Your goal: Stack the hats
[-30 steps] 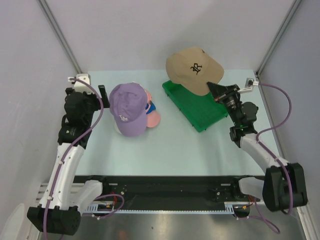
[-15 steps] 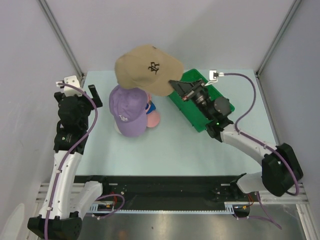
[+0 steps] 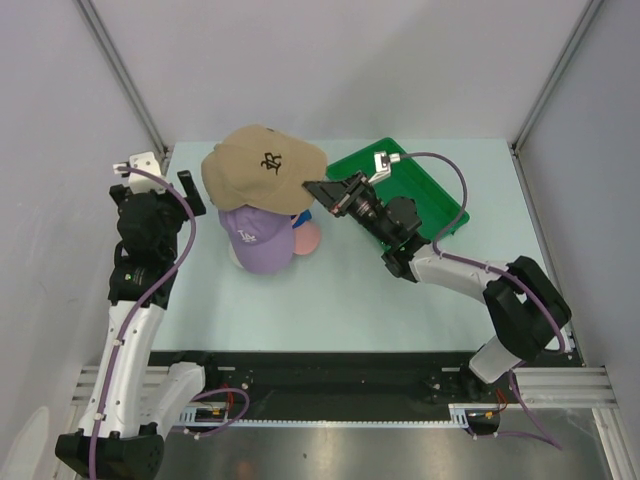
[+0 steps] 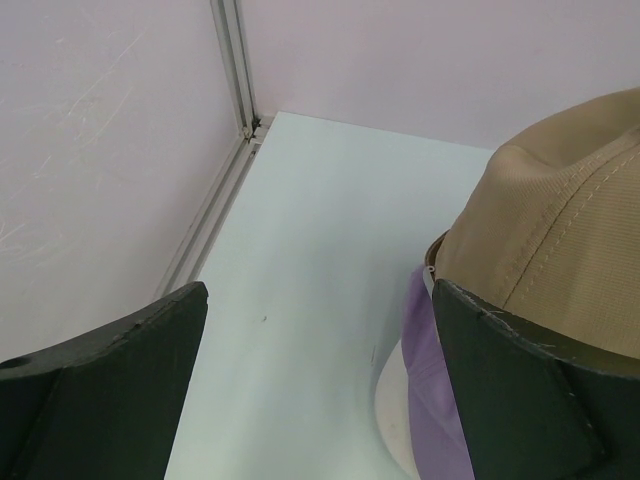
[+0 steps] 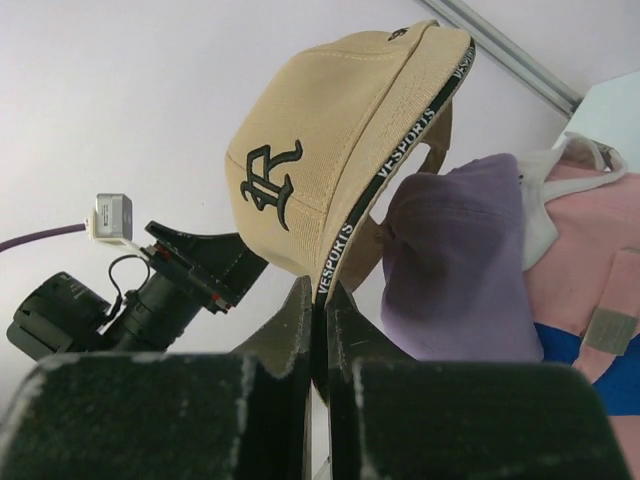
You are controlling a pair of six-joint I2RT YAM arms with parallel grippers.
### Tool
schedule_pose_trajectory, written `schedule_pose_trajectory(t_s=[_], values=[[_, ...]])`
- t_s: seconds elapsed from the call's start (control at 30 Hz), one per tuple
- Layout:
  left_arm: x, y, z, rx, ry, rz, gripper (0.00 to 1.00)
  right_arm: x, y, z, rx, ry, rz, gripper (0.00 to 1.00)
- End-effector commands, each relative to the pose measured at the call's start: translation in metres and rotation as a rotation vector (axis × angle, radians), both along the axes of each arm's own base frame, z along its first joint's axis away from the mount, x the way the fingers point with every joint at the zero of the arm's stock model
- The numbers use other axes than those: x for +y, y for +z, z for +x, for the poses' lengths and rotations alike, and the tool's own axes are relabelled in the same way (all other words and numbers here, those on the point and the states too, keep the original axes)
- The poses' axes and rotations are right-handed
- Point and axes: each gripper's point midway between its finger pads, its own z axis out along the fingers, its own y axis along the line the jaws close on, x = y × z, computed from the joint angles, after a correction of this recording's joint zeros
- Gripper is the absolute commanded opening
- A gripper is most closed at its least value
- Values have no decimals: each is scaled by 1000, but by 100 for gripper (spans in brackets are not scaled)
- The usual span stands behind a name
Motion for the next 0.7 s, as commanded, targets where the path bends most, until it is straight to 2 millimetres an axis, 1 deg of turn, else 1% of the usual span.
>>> schedule_pose_trajectory(t_s=[0.0, 0.03, 0.07, 0.1, 0.3, 0.33, 0.37, 0.43, 0.47, 0.5, 0.53, 0.57, 0.6, 0.63, 0.67], values=[[-2, 12, -1, -53, -8, -25, 100, -10, 8, 5, -10, -43, 68, 0], [-6, 13, 0, -56, -29, -27, 100, -11, 1, 6, 9, -40, 67, 0], [-8, 13, 0, -57, -43, -29, 100, -12, 0, 5, 19, -33, 86, 0], [-11, 13, 2, -56, -58, -32, 100, -13, -12, 5, 43, -31, 76, 0], [-19, 13, 7, -62, -105, -42, 100, -15, -39, 6, 104, -30, 64, 0], [-21, 12, 8, -60, -114, -43, 100, -16, -48, 6, 120, -38, 55, 0], [-25, 9, 10, -55, -133, -52, 100, -18, -51, 7, 130, -43, 54, 0], [-33, 9, 14, -60, -177, -69, 100, -24, -58, 9, 146, -62, 63, 0], [-38, 8, 16, -61, -197, -91, 100, -26, -66, 9, 164, -67, 57, 0], [-49, 7, 19, -60, -252, -110, 100, -27, -70, 10, 172, -73, 55, 0], [-55, 9, 22, -73, -280, -124, 100, -28, -71, 10, 181, -72, 61, 0], [-63, 5, 26, -62, -315, -159, 100, -28, -81, 11, 199, -73, 53, 0], [-72, 8, 29, -74, -361, -179, 100, -28, -82, 11, 208, -69, 62, 0], [-77, 8, 32, -72, -381, -207, 100, -28, -83, 10, 211, -65, 69, 0], [-82, 3, 39, -54, -395, -222, 100, -27, -93, 11, 227, -66, 59, 0]])
